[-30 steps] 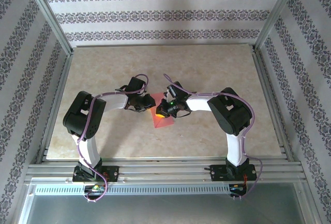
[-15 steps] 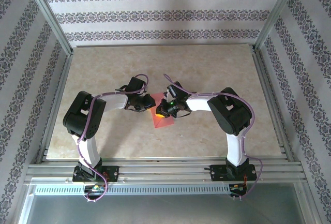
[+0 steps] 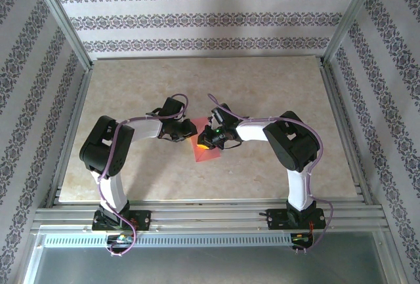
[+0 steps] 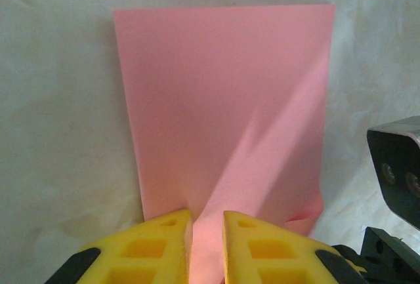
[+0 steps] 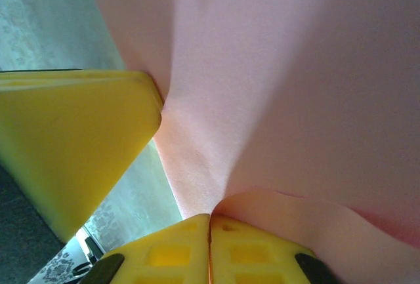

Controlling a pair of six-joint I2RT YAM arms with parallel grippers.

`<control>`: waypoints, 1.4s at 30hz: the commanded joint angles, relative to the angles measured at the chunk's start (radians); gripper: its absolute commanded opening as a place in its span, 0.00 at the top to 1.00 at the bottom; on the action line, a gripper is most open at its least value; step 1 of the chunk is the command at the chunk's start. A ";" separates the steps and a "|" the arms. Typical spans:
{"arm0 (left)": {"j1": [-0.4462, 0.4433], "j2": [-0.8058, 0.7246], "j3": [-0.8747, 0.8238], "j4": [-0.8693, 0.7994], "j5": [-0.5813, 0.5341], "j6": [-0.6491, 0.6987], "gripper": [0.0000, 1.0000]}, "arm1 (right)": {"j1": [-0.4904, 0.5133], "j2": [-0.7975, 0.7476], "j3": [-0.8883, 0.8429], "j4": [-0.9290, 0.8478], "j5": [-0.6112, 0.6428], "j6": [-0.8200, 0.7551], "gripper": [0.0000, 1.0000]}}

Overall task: Fold a paper plane with a square sheet of paper (pick it up from the middle)
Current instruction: Fold the triangle a second time at the center of the table.

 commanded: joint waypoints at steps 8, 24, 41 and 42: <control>0.068 -0.168 -0.066 -0.034 -0.078 -0.058 0.78 | 0.013 0.005 -0.010 -0.046 0.058 0.007 0.77; 0.087 -0.300 -0.201 0.014 -0.020 -0.088 0.76 | 0.011 0.002 -0.025 -0.062 0.066 -0.009 0.60; 0.020 -0.245 -0.194 0.077 0.051 -0.114 0.80 | 0.006 0.025 -0.033 -0.099 0.083 -0.027 0.95; 0.012 -0.238 -0.191 0.079 0.053 -0.112 0.81 | 0.005 0.026 -0.031 -0.102 0.083 -0.027 0.96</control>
